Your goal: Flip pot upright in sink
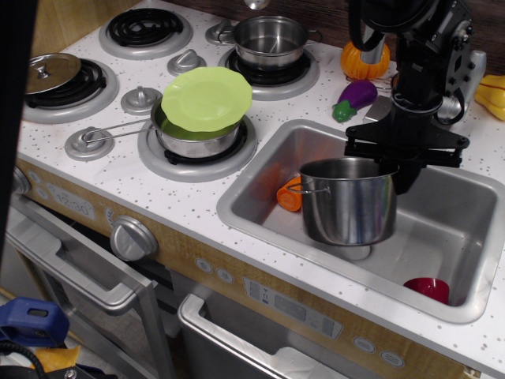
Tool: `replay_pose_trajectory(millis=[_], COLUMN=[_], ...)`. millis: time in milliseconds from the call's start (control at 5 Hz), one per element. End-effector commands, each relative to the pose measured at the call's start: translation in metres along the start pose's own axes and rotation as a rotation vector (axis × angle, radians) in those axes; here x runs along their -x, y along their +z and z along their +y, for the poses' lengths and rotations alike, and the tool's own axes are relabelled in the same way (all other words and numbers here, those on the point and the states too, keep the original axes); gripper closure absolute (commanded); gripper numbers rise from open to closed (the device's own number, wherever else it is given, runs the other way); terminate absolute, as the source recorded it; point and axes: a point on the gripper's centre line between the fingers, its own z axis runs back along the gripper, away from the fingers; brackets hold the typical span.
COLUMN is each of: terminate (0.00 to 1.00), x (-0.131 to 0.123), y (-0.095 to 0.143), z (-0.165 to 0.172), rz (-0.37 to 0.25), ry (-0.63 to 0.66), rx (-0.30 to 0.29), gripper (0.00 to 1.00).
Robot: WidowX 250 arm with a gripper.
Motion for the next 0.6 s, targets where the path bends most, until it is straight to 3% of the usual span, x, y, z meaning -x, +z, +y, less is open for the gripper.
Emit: replay_pose_trajectory(millis=[0, 400], terminate=[0.0, 0.0], x=[-0.0061, -0.0031], y=[0.009, 0.0034], z=[-0.0127, -0.0163], rz=[-0.15, -0.239], ry=[-0.026, -0.031], rx=[-0.042, -0.061], gripper=[0.0, 0.0])
